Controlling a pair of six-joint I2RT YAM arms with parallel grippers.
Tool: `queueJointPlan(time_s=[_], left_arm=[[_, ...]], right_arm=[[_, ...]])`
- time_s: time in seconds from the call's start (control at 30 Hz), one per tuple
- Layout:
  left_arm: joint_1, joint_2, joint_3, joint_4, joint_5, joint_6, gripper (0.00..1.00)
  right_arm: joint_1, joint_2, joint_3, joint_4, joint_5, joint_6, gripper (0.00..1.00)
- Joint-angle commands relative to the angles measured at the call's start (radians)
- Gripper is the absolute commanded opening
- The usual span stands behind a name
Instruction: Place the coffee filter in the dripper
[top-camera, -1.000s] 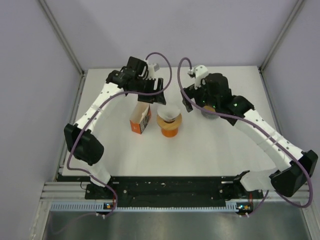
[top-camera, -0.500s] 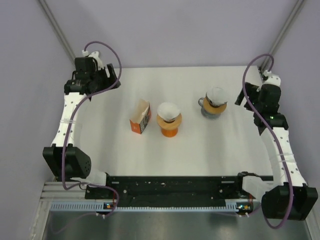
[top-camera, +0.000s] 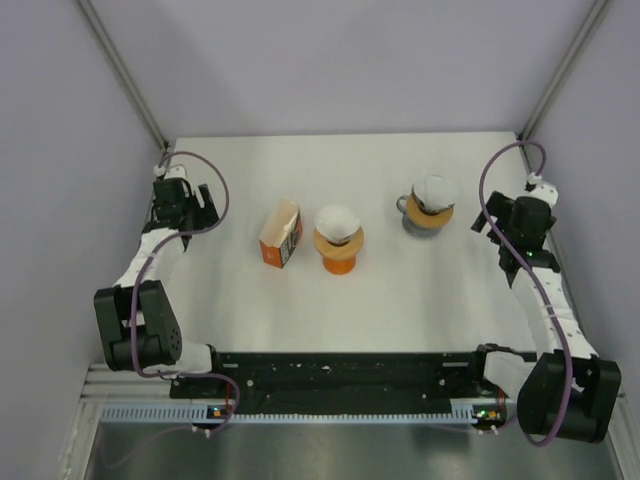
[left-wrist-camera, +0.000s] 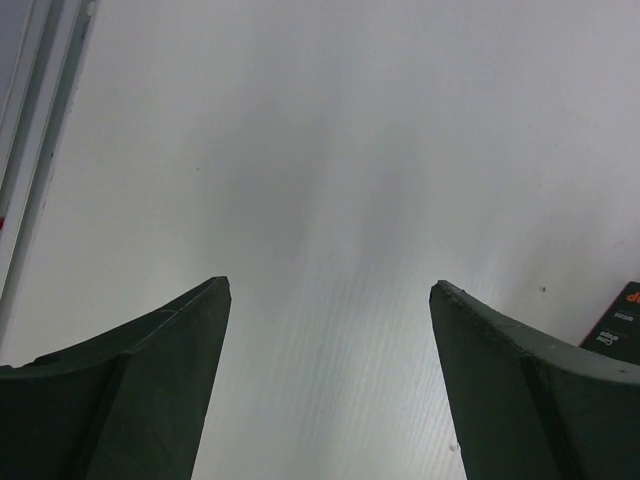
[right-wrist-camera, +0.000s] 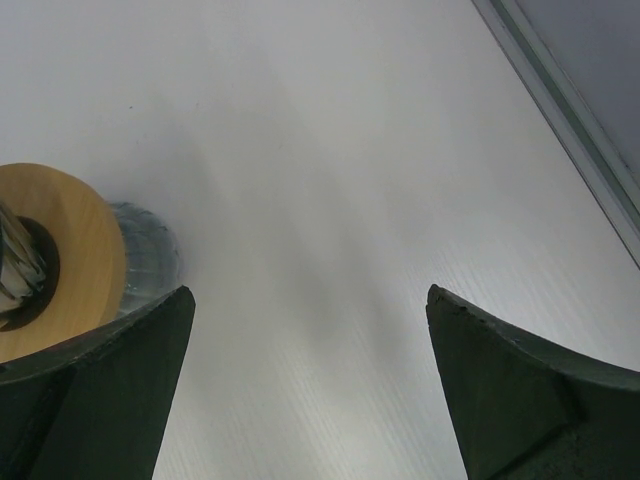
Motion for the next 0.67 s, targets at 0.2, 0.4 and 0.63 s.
queueJointPlan(time_s=[0.2, 0.4, 0.63], left_arm=[[-0.001, 0.005, -0.127, 0.249, -0.008, 0.020, 0.88], [-0.001, 0.030, -0.167, 0.320, 0.017, -0.013, 0.88], [-0.001, 0.009, -0.248, 0.456, 0.047, -0.053, 0.88]], right_arm=[[-0.012, -0.030, -0.131, 0.289, 0.006, 0.013, 0.99], [-0.012, -0.055, -0.208, 0.390, -0.003, 0.015, 0.99], [-0.012, -0.067, -0.271, 0.473, 0.006, 0.010, 0.99]])
